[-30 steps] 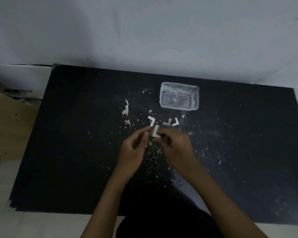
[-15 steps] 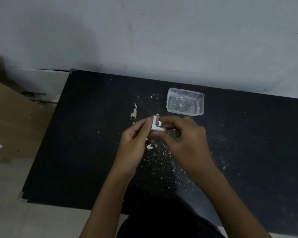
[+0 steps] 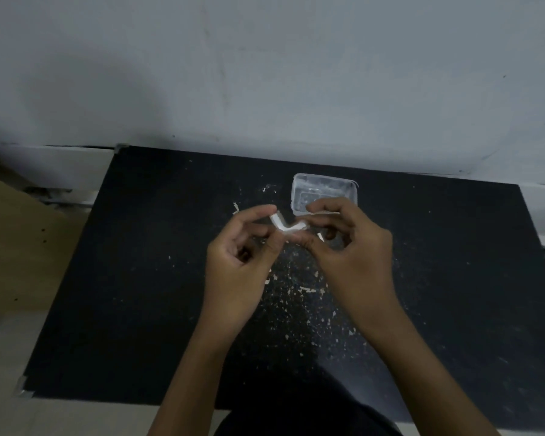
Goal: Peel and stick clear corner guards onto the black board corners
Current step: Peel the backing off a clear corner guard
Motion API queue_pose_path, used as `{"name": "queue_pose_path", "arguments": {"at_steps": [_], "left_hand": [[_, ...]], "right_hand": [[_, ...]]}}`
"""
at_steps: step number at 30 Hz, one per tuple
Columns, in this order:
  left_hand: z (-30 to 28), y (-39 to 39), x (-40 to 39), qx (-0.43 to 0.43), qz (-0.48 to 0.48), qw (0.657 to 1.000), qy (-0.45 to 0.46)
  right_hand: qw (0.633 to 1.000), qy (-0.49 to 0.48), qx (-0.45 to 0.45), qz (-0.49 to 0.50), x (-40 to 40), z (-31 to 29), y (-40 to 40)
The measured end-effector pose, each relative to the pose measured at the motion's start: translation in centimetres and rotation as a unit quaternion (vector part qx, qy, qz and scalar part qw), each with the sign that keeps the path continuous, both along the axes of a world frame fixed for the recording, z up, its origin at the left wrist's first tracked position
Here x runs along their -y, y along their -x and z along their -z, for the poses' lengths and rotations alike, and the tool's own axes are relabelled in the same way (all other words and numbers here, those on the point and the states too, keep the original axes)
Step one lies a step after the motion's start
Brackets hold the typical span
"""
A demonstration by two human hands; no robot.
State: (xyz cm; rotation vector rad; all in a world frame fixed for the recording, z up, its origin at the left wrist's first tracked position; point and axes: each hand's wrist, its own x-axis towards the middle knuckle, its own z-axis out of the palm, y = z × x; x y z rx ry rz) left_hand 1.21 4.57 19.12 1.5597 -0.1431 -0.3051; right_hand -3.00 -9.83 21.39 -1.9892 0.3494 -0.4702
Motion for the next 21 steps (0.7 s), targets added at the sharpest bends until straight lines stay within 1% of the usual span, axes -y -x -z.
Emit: {"name": "queue_pose_path", "arguments": {"at_steps": [4, 11, 13, 17, 19, 21], "left_hand": [[-0.1, 0.2, 0.5, 0.003, -0.024, 1.0, 0.011], [-0.4, 0.5, 1.0, 0.009, -0.032, 0.999, 0.004], [-0.4, 0.4, 1.0, 0.006, -0.03, 1.0, 0.002], [-0.4, 0.1, 0.7, 0.012, -0.019, 1.0, 0.001], [-0.6, -0.2, 0.4, 0.03, -0.01, 0.999, -0.013], [-0.7, -0.4, 0.1, 0.061, 0.002, 0.998, -0.035]], "right_hand": [[0.995, 0.087, 0.012, 0.038, -0.1, 0.0, 0.0], [0.987, 0.148, 0.023, 0.061, -0.5, 0.2, 0.2], [0.988, 0.145, 0.013, 0.056, -0.5, 0.1, 0.2], [0.994, 0.099, -0.018, 0.032, -0.5, -0.7, 0.0], [0.994, 0.107, 0.001, 0.031, -0.4, -1.2, -0.3], [0.983, 0.177, 0.047, 0.014, -0.6, -1.6, -0.5]]}}
